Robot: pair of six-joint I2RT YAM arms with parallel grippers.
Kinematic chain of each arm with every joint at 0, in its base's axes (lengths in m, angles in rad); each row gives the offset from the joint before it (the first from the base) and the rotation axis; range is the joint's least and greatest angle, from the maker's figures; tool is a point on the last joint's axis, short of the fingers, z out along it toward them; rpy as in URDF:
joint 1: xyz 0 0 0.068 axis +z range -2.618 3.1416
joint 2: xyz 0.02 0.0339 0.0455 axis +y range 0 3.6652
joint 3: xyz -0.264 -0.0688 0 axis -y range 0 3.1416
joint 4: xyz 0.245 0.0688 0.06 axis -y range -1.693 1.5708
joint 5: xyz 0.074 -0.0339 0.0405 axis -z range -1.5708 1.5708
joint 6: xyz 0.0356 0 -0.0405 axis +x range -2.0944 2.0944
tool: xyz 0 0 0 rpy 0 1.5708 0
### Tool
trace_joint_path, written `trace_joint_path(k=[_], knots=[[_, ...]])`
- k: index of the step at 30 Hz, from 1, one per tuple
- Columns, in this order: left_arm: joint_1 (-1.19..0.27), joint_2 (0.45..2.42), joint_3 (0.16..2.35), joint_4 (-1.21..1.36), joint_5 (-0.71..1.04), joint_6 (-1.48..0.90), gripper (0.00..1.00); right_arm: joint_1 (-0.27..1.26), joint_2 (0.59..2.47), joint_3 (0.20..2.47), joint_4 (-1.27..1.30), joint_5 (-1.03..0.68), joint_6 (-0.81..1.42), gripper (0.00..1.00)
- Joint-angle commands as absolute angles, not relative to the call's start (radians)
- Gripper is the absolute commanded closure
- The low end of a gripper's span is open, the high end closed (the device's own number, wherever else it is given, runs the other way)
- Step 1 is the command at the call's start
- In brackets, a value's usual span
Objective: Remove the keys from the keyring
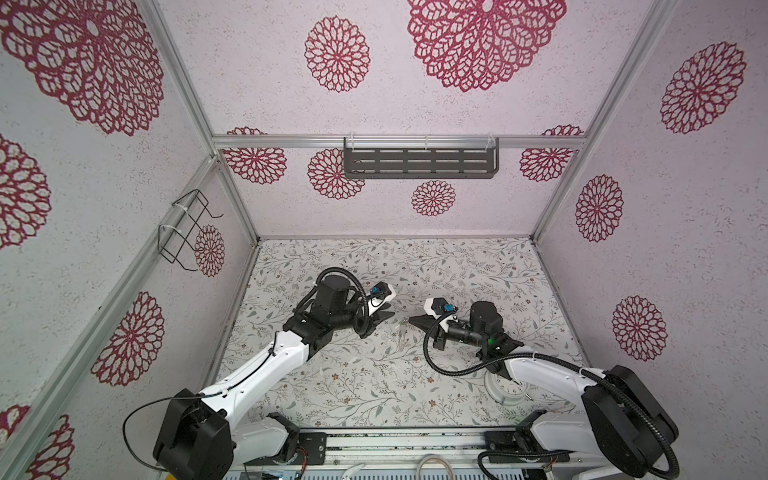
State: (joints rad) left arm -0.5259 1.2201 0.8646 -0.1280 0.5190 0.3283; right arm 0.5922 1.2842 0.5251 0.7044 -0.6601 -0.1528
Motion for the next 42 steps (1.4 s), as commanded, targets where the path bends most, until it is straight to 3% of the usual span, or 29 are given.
trace_joint_path(k=[1,5,13,21,42], knots=[[-0.526,1.198,0.853,-0.09,0.621,0.301,0.73,0.583,1.25,0.551,0.785,-0.753,-0.098,1.0],[-0.536,1.186,0.854,-0.109,0.638,0.307,0.73,0.581,1.247,0.578,0.755,-0.777,-0.098,1.0],[-0.593,1.214,0.957,-0.326,0.543,0.489,0.73,0.581,1.217,0.705,0.412,-0.763,-0.242,1.0],[-0.609,1.227,1.005,-0.369,0.476,0.568,0.75,0.584,1.217,0.822,0.146,-0.745,-0.345,1.0],[-0.69,1.29,1.057,-0.382,0.431,0.598,0.82,0.602,1.235,0.919,-0.062,-0.74,-0.423,1.0]])
